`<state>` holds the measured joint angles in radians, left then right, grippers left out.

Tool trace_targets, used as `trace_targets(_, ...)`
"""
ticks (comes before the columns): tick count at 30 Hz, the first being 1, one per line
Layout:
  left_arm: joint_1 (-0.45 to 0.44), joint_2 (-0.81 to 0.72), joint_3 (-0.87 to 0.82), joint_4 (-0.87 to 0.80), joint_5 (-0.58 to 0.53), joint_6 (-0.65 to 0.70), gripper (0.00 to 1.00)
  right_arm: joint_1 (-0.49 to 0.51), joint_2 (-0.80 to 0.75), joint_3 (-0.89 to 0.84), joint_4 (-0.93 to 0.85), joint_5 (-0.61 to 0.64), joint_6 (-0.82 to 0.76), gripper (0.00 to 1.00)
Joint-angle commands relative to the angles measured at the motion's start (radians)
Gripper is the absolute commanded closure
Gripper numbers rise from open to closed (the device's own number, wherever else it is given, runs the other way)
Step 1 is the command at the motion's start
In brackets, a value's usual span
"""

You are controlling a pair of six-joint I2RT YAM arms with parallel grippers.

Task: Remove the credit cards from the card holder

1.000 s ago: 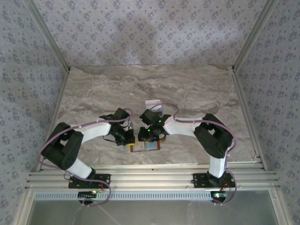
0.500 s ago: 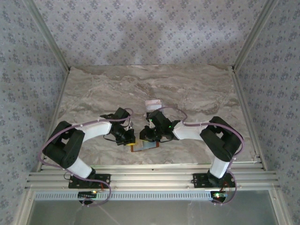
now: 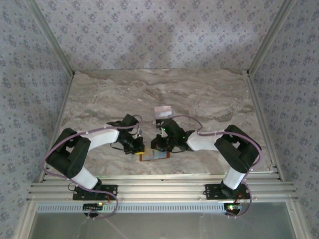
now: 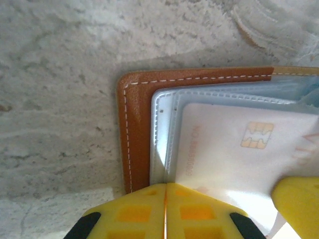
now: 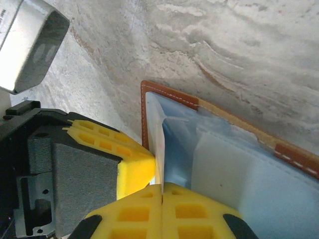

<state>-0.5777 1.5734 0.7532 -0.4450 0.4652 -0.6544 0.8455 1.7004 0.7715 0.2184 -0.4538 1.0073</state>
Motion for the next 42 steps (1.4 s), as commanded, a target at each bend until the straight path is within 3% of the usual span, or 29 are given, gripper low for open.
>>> trace_targets(1,-0.005,0.066,-0.047,-0.073,-0.133,0.013,0.92,-0.018,-0.043,-0.018,0.008,0.010,0.012,0.94)
trace_targets(21,-0.007,0.077,-0.037,-0.081,-0.140,0.013,0.92,-0.043,-0.108,-0.067,-0.036,0.058,0.007,0.91)
trace_targets(29,-0.014,0.086,-0.023,-0.086,-0.140,0.013,0.92,-0.018,-0.065,-0.035,-0.010,-0.003,0.009,0.86)
trace_targets(42,-0.013,0.058,-0.005,-0.130,-0.180,0.024,0.92,-0.027,-0.205,-0.011,-0.306,0.173,-0.113,0.99)
